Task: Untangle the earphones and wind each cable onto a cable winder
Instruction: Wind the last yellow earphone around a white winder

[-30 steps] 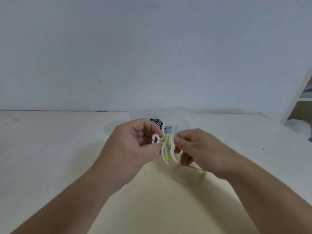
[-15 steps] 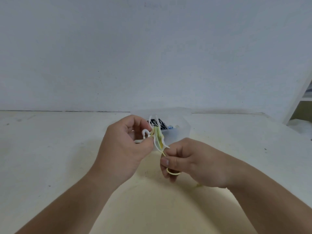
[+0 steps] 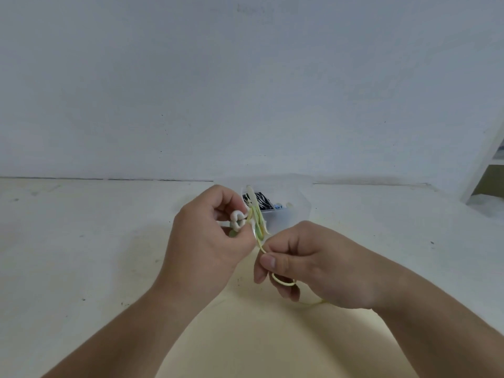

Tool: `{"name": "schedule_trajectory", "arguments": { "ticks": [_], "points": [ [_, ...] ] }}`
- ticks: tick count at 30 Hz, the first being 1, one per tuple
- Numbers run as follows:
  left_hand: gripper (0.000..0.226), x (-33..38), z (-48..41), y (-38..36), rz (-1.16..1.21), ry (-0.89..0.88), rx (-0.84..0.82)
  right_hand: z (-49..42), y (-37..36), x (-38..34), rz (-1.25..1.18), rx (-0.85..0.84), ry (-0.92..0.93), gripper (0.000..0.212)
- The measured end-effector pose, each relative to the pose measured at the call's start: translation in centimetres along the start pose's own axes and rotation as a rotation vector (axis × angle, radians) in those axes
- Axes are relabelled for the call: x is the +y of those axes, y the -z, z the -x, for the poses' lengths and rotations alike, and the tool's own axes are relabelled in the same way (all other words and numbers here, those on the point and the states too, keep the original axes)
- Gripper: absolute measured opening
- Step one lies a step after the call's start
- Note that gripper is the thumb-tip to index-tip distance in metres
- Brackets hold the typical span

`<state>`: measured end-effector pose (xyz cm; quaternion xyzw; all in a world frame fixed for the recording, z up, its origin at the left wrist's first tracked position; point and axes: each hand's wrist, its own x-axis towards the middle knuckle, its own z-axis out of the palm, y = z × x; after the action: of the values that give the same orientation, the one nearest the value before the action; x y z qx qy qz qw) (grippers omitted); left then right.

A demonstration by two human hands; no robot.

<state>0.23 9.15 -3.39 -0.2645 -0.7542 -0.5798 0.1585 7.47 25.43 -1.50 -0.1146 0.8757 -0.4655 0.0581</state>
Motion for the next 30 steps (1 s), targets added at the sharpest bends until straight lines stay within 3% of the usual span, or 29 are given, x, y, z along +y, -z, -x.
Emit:
{"name": "schedule_trajectory", "arguments": {
  "ticks": [5, 10, 14, 21, 30],
  "points": [
    [0.030, -0.3, -0.2, 0.2, 0.013, 0.022, -0.054, 0.3, 1.0, -0.5, -0.049, 0.173, -0.059, 0.033],
    [0.032, 0.1, -0.2, 0.3, 0.111, 0.057, -0.148, 0.6, 2.1, -0.2, 0.023, 0.304, -0.130, 0.034],
    [0.030, -0.1, -0.5, 0.6, 0.089, 0.081, -0.131, 0.8, 2.4, -0.1, 0.110, 0.378, -0.121, 0.031],
    [0.024, 0.1, 0.4, 0.3, -0.222, -0.006, -0.211, 0.5, 1.9, -0.3, 0.043, 0.425, 0.016, 0.022],
    [0.027, 1.0, 0.9, 0.0, -0.040, -0.005, -0.395, -0.1, 2.2, 0.6, -0.251, 0.588, -0.034, 0.032]
  ]
}}
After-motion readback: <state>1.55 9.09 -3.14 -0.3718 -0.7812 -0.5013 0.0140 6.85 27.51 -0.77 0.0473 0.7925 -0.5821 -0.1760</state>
